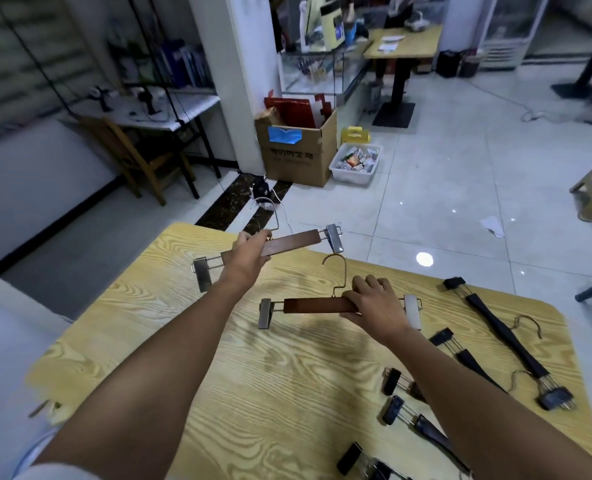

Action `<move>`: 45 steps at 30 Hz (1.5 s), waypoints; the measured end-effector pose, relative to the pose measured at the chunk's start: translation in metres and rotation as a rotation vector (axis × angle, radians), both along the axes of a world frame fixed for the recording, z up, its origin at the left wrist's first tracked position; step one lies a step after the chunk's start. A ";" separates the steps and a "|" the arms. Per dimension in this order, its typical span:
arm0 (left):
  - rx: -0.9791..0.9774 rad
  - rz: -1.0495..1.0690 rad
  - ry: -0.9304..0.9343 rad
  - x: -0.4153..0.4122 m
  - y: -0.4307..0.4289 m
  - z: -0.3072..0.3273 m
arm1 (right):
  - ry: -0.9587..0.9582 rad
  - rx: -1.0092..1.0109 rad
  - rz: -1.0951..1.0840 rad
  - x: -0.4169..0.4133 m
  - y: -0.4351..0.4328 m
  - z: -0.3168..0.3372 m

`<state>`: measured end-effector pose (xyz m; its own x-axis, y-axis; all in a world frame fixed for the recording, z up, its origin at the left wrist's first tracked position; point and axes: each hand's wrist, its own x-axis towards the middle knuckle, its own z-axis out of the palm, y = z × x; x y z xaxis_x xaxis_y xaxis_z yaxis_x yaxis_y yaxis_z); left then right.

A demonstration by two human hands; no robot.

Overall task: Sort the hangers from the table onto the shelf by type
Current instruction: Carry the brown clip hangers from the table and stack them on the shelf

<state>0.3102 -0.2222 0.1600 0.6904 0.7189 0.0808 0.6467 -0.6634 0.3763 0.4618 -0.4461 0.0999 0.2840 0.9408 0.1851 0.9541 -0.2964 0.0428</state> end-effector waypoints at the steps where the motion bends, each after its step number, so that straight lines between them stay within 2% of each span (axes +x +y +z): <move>1: 0.044 0.020 -0.004 -0.006 -0.007 0.009 | 0.002 0.024 0.012 -0.001 -0.002 0.005; 7: 0.177 0.184 -0.069 -0.038 -0.047 0.047 | 0.009 0.119 0.094 -0.006 -0.028 0.026; 13: 0.183 0.324 -0.029 -0.102 -0.084 0.071 | 0.032 0.237 0.245 -0.026 -0.059 0.044; 17: 0.212 0.421 0.024 -0.158 -0.119 0.083 | 0.034 0.229 0.363 -0.059 -0.061 0.063; 25: 0.259 0.641 0.214 -0.286 -0.192 0.105 | 0.006 0.343 0.747 -0.159 -0.049 0.095; 38: 0.216 0.999 0.321 -0.476 -0.353 0.137 | -0.002 0.467 1.217 -0.352 -0.077 0.133; 45: 0.214 1.109 0.263 -0.548 -0.468 0.134 | 0.086 0.548 1.414 -0.448 -0.141 0.141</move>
